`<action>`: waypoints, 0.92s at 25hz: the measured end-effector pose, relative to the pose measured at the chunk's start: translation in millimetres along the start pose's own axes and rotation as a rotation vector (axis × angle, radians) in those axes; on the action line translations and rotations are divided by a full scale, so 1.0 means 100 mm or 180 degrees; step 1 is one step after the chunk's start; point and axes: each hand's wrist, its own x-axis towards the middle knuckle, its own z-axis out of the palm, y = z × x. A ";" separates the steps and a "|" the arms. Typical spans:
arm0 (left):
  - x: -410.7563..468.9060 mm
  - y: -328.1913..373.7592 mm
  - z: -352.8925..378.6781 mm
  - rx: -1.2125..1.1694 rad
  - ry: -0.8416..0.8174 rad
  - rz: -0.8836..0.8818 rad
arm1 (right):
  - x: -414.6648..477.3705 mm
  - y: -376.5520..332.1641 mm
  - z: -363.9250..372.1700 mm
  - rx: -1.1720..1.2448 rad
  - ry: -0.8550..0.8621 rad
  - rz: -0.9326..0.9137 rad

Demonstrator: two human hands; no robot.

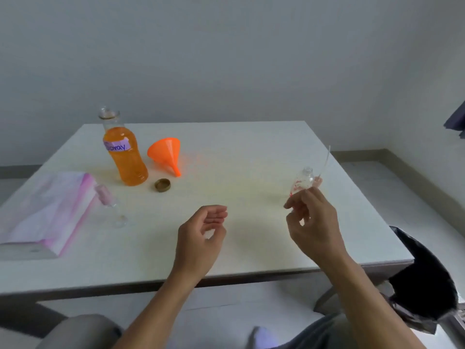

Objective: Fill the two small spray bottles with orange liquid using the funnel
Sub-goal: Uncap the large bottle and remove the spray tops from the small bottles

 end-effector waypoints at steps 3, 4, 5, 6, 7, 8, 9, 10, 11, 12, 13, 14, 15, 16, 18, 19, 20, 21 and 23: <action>-0.11 0.00 -0.54 0.0263 0.1091 -0.0010 | -0.06 -0.30 0.40 0.0096 -0.0709 -0.0608; -0.08 -0.01 -0.70 0.0396 0.1479 0.0021 | -0.07 -0.39 0.55 0.0069 -0.0984 -0.0677; -0.04 -0.01 -0.83 0.0512 0.1810 0.0077 | -0.07 -0.46 0.71 -0.0028 -0.1259 -0.0713; 0.02 -0.03 -0.96 0.0591 0.2078 0.0158 | -0.07 -0.52 0.86 -0.0196 -0.1532 -0.0728; 0.07 -0.06 -1.08 0.0650 0.2265 0.0208 | -0.08 -0.57 0.99 -0.0440 -0.1764 -0.0750; 0.12 -0.13 -1.18 0.0701 0.2349 0.0181 | -0.09 -0.60 1.11 -0.0687 -0.1900 -0.0799; 0.16 -0.19 -1.27 0.0735 0.2294 0.0045 | -0.08 -0.62 1.20 -0.0868 -0.1934 -0.0857; 0.19 -0.26 -1.33 0.0775 0.2088 -0.0181 | -0.07 -0.63 1.26 -0.0976 -0.1896 -0.0900; 0.22 -0.31 -1.35 0.0837 0.1759 -0.0453 | -0.06 -0.63 1.29 -0.1032 -0.1837 -0.0917; 0.25 -0.36 -1.36 0.0952 0.1404 -0.0692 | -0.06 -0.63 1.31 -0.1067 -0.1793 -0.0924; 0.29 -0.41 -1.36 0.1064 0.1116 -0.0809 | -0.06 -0.62 1.32 -0.1097 -0.1771 -0.0933; 0.33 -0.43 -1.34 0.1138 0.0929 -0.0795 | -0.06 -0.62 1.32 -0.1109 -0.1769 -0.0945; 0.38 -0.42 -1.33 0.1164 0.0807 -0.0700 | -0.07 -0.62 1.32 -0.1099 -0.1776 -0.0956; 0.43 -0.42 -1.31 0.1171 0.0692 -0.0560 | -0.08 -0.62 1.31 -0.1081 -0.1781 -0.0963; 0.52 -0.36 -1.25 0.1222 0.0386 -0.0232 | -0.06 -0.61 1.29 -0.0834 -0.1782 -0.0829; 0.55 -0.33 -1.22 0.1268 0.0212 -0.0073 | -0.04 -0.62 1.26 -0.0529 -0.1728 -0.0625; 0.57 -0.32 -1.17 0.1300 0.0041 0.0043 | 0.00 -0.64 1.22 -0.0144 -0.1586 -0.0353; 0.59 -0.31 -1.12 0.1323 -0.0118 0.0099 | 0.05 -0.66 1.18 0.0258 -0.1394 -0.0060; 0.63 -0.31 -1.02 0.1408 -0.0390 0.0209 | 0.16 -0.74 1.09 0.0893 -0.1088 0.0416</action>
